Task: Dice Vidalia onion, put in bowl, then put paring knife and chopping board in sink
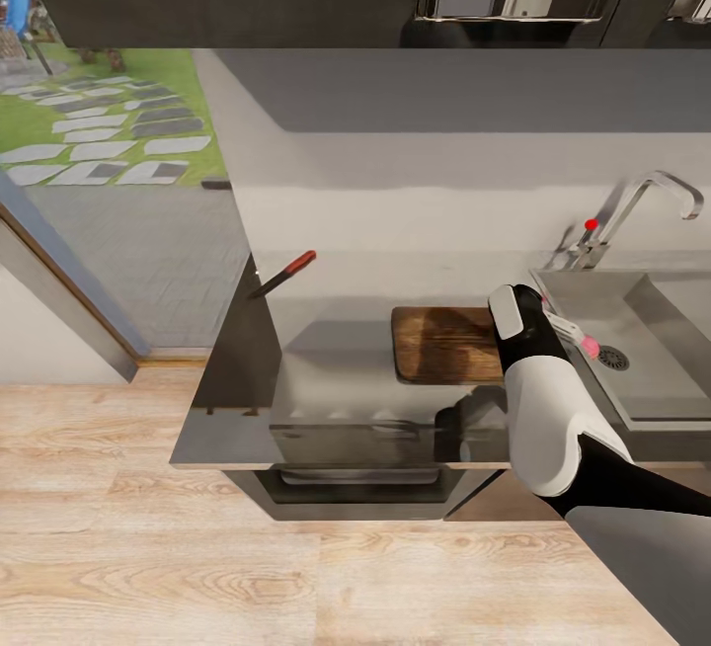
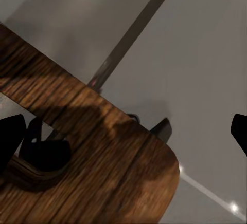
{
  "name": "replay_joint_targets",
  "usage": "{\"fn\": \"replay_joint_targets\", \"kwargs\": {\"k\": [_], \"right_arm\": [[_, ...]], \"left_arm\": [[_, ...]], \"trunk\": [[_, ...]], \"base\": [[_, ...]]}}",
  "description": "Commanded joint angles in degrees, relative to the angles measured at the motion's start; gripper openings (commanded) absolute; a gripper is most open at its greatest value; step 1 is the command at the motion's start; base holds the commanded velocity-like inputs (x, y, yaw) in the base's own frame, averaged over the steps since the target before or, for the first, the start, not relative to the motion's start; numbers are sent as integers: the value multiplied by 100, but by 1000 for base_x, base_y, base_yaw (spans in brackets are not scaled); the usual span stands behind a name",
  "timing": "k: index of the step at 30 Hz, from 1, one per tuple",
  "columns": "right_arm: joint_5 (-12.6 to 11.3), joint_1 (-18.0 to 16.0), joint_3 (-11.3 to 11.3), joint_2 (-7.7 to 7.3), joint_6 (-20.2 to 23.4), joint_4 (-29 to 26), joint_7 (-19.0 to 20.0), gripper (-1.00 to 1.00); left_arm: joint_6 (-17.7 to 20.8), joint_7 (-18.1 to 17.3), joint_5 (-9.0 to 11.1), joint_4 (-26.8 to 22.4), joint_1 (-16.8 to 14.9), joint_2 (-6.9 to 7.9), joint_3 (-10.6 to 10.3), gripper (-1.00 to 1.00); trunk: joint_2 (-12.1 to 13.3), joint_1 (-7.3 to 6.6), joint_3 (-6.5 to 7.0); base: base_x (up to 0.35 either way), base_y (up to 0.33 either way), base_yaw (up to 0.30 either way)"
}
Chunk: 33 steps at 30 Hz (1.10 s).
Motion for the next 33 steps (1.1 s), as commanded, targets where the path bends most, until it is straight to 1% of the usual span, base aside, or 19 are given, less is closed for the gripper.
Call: {"fn": "replay_joint_targets", "kwargs": {"k": [1,9,14,15,21,22,27,28,29,30,31,32,33], "right_arm": [[-18,-5,-11,8,42,-12,-22,100],[-50,-5,2,21,66,-107,-30,100],[-62,-5,36,53,108,-497,-23,100],[-63,-5,57,61,205,-690,-23,100],[-64,-5,75,75,544,-1130,-22,100],[-64,-5,76,84,730,-1369,-22,100],[-126,-5,88,91,1119,-1677,-20,100],[-179,-5,117,92,1240,-1737,-8,100],[-364,-5,283,92,1464,-1850,81,100],[-475,-5,420,92,1544,-1916,154,100],[-528,-5,499,92,1578,-1950,192,100],[-627,-5,670,93,1634,-2021,266,100],[-669,-5,762,94,1661,-2056,300,100]], "left_arm": [[-15,0,4,-3,-3,0,2,100],[-15,0,6,0,-4,0,2,100],[-15,0,5,3,-2,0,2,100],[-15,-3,5,1,-1,0,2,100],[-15,-2,4,-3,-4,0,2,100],[-15,-4,5,1,-4,0,2,100],[-15,-4,4,0,-2,0,2,100],[-14,-3,4,0,-3,0,2,100],[-15,-2,4,2,-2,0,2,100],[-15,-2,3,3,-3,0,2,100],[-15,0,3,2,-3,0,2,100],[-13,0,3,2,-2,0,2,100],[-12,-1,3,3,-2,0,2,100]], "trunk": [[-10,3,-9],[-10,3,-9],[-10,3,-9],[-10,3,-9],[-10,3,-9],[-10,3,-9],[-10,3,-9],[-10,3,-9],[-10,3,-9],[-10,3,-9],[-10,3,-9],[-10,3,-9],[-10,3,-9]], "base": [[0,0,0],[0,0,0],[0,0,0],[0,0,0],[0,0,0],[0,0,0],[-10,0,0],[-86,0,0],[-159,0,0],[-185,0,0],[-195,0,0],[-215,0,0],[-224,0,0]]}}
